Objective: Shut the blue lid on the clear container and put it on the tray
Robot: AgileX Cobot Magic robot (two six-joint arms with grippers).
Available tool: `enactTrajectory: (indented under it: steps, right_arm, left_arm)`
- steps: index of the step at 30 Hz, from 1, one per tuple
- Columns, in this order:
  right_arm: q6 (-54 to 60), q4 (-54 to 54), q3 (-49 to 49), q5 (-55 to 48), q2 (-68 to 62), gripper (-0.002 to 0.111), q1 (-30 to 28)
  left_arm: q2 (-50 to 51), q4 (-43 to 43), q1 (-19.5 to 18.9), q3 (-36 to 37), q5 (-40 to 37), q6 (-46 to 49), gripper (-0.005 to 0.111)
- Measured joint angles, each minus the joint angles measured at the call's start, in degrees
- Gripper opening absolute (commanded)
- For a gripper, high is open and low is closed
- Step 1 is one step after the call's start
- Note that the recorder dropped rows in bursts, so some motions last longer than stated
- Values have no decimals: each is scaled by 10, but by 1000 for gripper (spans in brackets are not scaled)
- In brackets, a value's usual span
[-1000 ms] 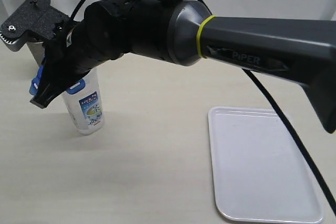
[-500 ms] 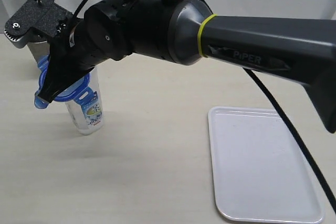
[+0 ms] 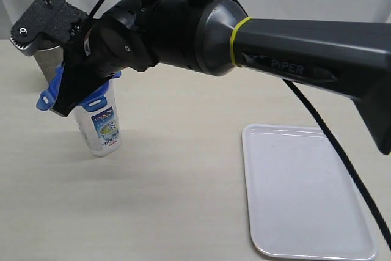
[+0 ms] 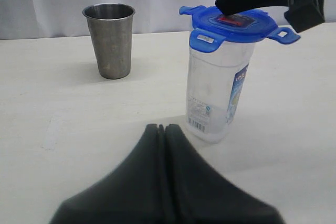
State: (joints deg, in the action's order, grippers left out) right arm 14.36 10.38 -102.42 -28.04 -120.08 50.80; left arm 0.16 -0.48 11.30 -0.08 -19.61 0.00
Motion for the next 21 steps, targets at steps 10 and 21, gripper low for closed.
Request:
enactTrajectory:
  steps: [10,21]
  right_arm:
    - [-18,21,0,-1,0,5,-19]
    - [-19,26,0,5,0,5,-26]
  left_arm:
    - [0,0,0,0,0,0,0]
    - [0,0,0,0,0,0,0]
